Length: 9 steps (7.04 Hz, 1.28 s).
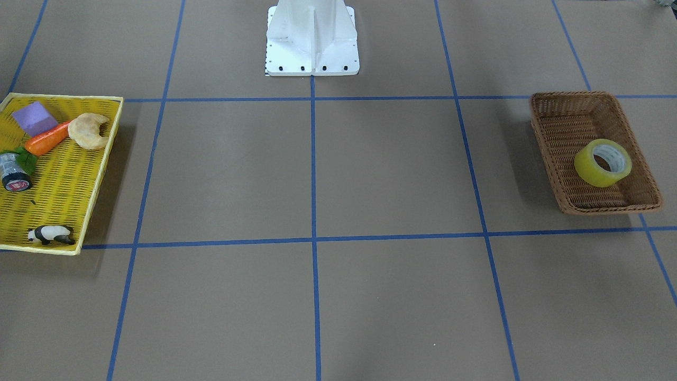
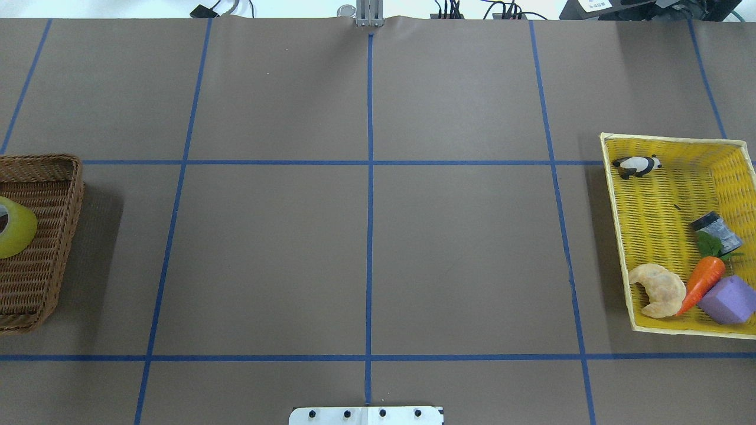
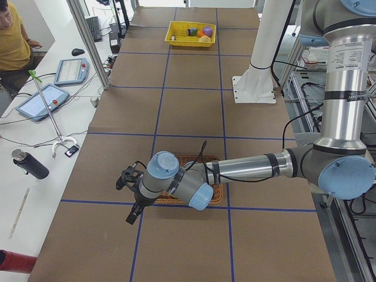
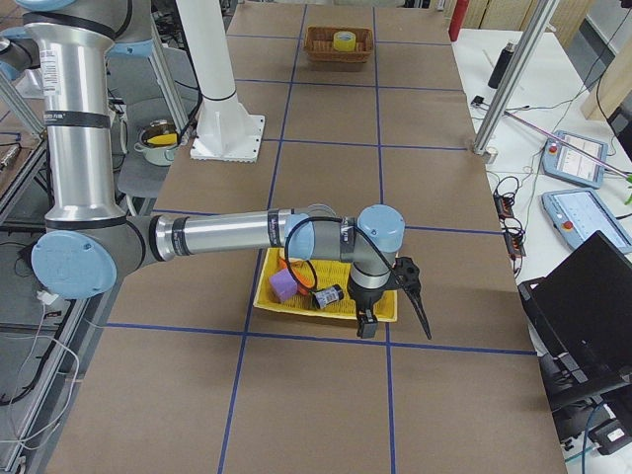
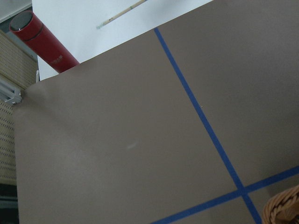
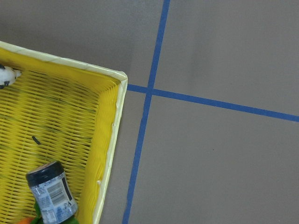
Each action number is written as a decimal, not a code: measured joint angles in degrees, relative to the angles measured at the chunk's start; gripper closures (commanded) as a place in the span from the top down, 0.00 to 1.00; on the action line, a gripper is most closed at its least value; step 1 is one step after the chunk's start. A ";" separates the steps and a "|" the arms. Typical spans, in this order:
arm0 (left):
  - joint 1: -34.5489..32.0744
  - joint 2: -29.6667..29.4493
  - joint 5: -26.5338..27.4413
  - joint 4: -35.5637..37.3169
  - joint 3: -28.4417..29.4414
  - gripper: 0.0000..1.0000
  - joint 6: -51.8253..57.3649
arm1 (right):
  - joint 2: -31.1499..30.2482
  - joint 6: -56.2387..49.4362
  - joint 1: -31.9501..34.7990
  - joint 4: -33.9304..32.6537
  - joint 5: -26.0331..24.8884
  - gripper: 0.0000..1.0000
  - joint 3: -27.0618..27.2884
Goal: Move tape to another basket
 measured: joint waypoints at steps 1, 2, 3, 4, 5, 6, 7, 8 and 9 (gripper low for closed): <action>-0.01 0.13 -0.38 11.35 -2.95 0.99 0.61 | -0.08 0.01 -0.03 0.00 0.00 1.00 -0.18; -0.03 0.34 -2.53 20.55 -4.90 0.99 0.90 | -0.17 0.05 -0.04 0.00 0.00 1.00 -0.25; -0.12 0.59 -6.60 26.44 -5.86 0.99 1.05 | -0.21 0.07 -0.05 0.00 0.00 1.00 -0.35; -0.19 1.16 -9.46 28.99 -6.76 0.99 1.13 | -0.23 0.10 -0.05 0.00 0.00 1.00 -0.57; -0.19 2.18 -10.67 29.70 -8.39 0.99 1.15 | -0.23 0.13 -0.05 0.00 0.00 1.00 -0.83; -0.19 2.98 -11.06 29.91 -9.69 0.99 0.99 | -0.23 0.15 -0.05 0.00 0.00 1.00 -0.99; -0.19 3.35 -11.17 29.93 -10.26 0.99 0.69 | -0.22 0.18 -0.05 0.00 0.00 1.00 -1.04; -0.20 3.49 -11.25 29.88 -10.69 0.99 0.58 | -0.21 0.22 -0.05 0.00 0.00 1.00 -1.09; -0.25 3.57 -11.29 29.82 -10.95 0.99 0.56 | -0.21 0.26 -0.05 0.00 0.00 1.00 -1.13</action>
